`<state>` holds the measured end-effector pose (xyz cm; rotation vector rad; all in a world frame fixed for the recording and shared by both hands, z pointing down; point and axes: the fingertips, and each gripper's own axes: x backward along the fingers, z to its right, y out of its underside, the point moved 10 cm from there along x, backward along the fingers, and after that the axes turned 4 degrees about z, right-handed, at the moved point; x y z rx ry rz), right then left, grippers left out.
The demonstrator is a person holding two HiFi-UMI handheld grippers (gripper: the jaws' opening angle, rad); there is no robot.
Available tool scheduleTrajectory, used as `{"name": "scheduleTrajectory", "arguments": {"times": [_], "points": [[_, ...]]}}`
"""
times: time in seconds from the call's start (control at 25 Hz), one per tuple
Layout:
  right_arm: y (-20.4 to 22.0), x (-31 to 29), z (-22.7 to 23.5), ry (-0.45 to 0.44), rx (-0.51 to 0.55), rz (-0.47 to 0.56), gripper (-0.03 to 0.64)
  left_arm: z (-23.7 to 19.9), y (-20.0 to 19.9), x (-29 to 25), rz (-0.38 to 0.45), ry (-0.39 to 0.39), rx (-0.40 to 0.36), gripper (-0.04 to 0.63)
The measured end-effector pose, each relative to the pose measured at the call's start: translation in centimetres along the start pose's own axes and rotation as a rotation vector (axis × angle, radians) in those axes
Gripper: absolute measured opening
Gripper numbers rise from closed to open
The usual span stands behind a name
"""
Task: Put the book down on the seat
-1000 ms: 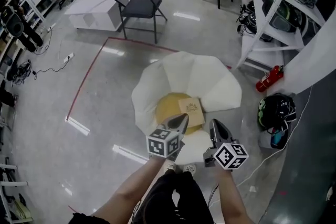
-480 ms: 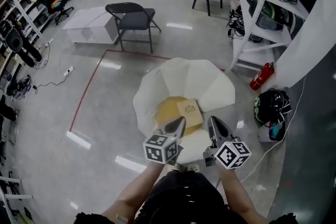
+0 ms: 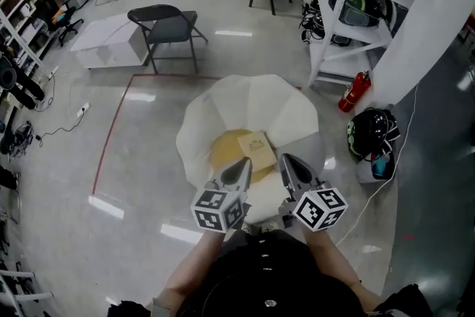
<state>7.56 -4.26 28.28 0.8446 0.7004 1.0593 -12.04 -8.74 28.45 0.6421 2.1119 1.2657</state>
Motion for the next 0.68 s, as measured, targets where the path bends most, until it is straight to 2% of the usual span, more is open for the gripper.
{"name": "scheduleTrajectory", "arguments": {"times": [0.28, 0.68], "points": [[0.9, 0.5, 0.5, 0.012, -0.046, -0.023, 0.011, 0.8, 0.5, -0.2, -0.016, 0.013, 0.020, 0.009], [0.6, 0.0, 0.7, -0.006, -0.046, -0.039, 0.011, 0.6, 0.4, -0.4, -0.028, 0.003, 0.037, 0.009]]}}
